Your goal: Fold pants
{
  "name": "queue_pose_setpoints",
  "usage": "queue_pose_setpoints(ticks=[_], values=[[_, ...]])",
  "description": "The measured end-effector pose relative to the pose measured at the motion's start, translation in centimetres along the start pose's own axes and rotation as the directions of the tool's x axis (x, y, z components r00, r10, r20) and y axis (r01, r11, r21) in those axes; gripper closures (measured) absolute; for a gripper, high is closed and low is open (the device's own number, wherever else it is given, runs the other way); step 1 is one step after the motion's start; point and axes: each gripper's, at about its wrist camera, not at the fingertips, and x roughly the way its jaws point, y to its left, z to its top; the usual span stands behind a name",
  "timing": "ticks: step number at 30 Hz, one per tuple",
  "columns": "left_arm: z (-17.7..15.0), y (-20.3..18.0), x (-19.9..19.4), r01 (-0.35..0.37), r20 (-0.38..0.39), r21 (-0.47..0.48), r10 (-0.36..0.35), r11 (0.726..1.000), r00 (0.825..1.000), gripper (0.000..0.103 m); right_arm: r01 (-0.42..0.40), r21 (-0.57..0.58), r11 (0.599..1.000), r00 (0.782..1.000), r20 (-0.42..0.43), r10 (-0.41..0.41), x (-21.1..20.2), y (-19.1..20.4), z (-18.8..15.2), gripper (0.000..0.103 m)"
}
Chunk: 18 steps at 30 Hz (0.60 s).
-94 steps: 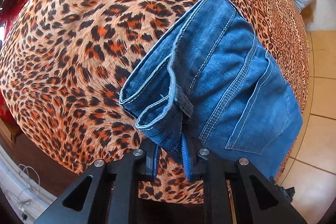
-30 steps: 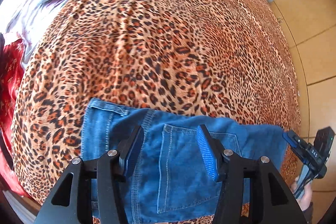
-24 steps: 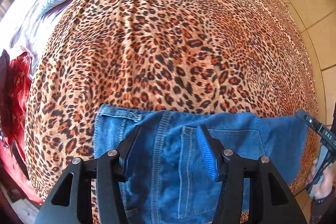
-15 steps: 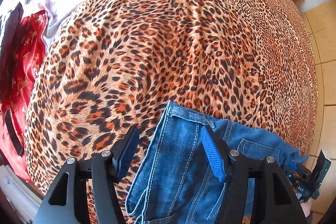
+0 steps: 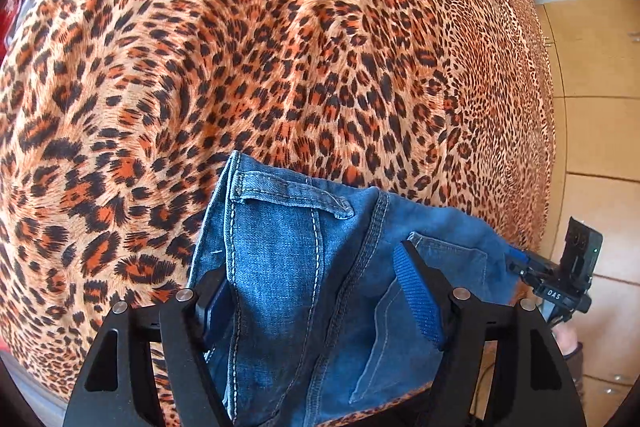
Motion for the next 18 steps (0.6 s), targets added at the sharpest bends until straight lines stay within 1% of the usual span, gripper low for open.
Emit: queue_pose_setpoints(ticks=[1,3,4,5,7,8,9,10,11,12,15,16,17,18], values=[[-0.2,-0.2,0.1,-0.026,0.0,0.019,0.026,0.999,1.0,0.042,0.005,-0.018,1.0,1.0,-0.023,-0.005,0.4,0.2,-0.1,0.058],[-0.6,-0.5,0.3,-0.067,0.002,0.034,0.067,0.997,0.998,0.063,0.049,-0.078,0.996,0.998,-0.021,-0.051,0.4,1.0,-0.3,0.074],[-0.8,-0.6,0.3,-0.096,0.013,0.035,0.096,0.995,0.995,0.068,0.09,-0.115,0.989,0.996,-0.009,-0.092,0.3,1.6,-0.3,0.09],[-1.0,-0.6,0.0,-0.109,0.024,0.032,0.108,0.994,0.994,0.074,0.132,-0.139,0.981,0.991,0.009,-0.132,0.1,2.2,-0.4,0.092],[-1.9,-1.0,-1.2,-0.077,0.058,-0.005,0.077,0.997,0.995,0.075,0.177,-0.185,0.967,0.984,0.054,-0.17,-1.0,3.2,0.0,0.097],[-2.1,-1.3,-1.7,-0.073,0.078,-0.011,0.073,0.997,0.994,0.075,0.189,-0.195,0.962,0.981,0.09,-0.175,-1.7,3.6,0.2,0.097],[-2.3,-2.0,-2.0,-0.092,0.094,-0.008,0.092,0.996,0.991,0.075,0.201,-0.186,0.962,0.975,0.131,-0.179,-2.3,4.1,0.6,0.097],[-2.5,-2.2,-2.0,-0.113,0.1,-0.003,0.113,0.994,0.989,0.075,0.207,-0.169,0.964,0.97,0.164,-0.18,-3.0,3.7,0.9,0.097],[-2.2,-2.2,-1.6,-0.129,0.093,-0.006,0.129,0.992,0.987,0.075,0.197,-0.147,0.969,0.97,0.172,-0.171,-3.2,3.0,1.3,0.097],[-1.9,-2.2,-1.1,-0.145,0.086,-0.017,0.146,0.989,0.986,0.075,0.202,-0.127,0.971,0.968,0.175,-0.179,-3.0,2.3,1.8,0.097],[-1.4,-2.4,-0.1,-0.181,0.094,-0.032,0.183,0.983,0.979,0.074,0.248,-0.124,0.961,0.96,0.165,-0.227,-0.9,1.8,2.2,0.097],[-1.3,-2.5,0.5,-0.185,0.099,-0.037,0.188,0.982,0.977,0.073,0.257,-0.12,0.959,0.96,0.151,-0.238,0.1,1.6,2.2,0.097],[-1.4,-2.4,0.4,-0.178,0.1,-0.042,0.181,0.983,0.978,0.072,0.275,-0.114,0.955,0.956,0.135,-0.26,1.0,1.3,2.1,0.096],[-1.6,-2.1,0.1,-0.17,0.098,-0.045,0.174,0.984,0.98,0.072,0.288,-0.105,0.952,0.952,0.137,-0.273,1.4,1.0,2.0,0.096]])
